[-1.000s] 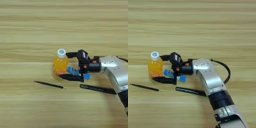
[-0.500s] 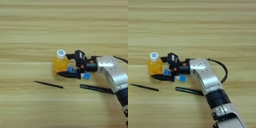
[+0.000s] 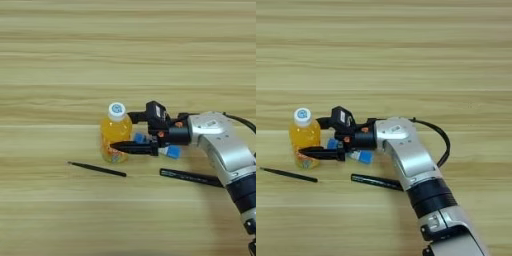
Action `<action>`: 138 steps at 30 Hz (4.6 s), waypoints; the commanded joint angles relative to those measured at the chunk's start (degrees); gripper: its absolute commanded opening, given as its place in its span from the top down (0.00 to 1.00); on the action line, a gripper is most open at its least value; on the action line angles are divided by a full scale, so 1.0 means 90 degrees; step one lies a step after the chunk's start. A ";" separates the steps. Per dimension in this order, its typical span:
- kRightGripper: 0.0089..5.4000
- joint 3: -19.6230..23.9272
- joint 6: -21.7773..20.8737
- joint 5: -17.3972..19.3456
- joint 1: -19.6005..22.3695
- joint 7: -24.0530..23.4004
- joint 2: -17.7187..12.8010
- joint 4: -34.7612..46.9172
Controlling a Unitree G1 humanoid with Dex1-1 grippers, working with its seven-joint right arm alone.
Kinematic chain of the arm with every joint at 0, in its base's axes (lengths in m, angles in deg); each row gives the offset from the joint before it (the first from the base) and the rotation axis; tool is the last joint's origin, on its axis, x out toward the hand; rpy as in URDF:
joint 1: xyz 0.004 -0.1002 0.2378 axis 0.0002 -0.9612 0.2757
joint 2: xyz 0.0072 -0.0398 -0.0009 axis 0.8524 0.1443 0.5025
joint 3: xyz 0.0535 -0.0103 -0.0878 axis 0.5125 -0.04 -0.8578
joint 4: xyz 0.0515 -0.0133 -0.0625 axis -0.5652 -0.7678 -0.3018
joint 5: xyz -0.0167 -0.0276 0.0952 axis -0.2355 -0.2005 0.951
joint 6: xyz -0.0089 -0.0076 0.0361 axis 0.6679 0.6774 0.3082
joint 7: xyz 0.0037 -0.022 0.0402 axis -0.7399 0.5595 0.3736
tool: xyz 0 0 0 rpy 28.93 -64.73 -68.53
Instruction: Move the objects on the table
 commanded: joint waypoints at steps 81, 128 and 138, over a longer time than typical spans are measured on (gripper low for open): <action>0.00 0.1950 -0.1159 -0.0121 0.2125 -0.1366 -0.0208 -0.3821; 0.00 0.1802 -0.1388 -0.0379 0.0922 -0.0334 -0.1132 -0.3282; 0.00 0.1693 -0.1493 -0.0570 0.0939 -0.0422 -0.1103 -0.3345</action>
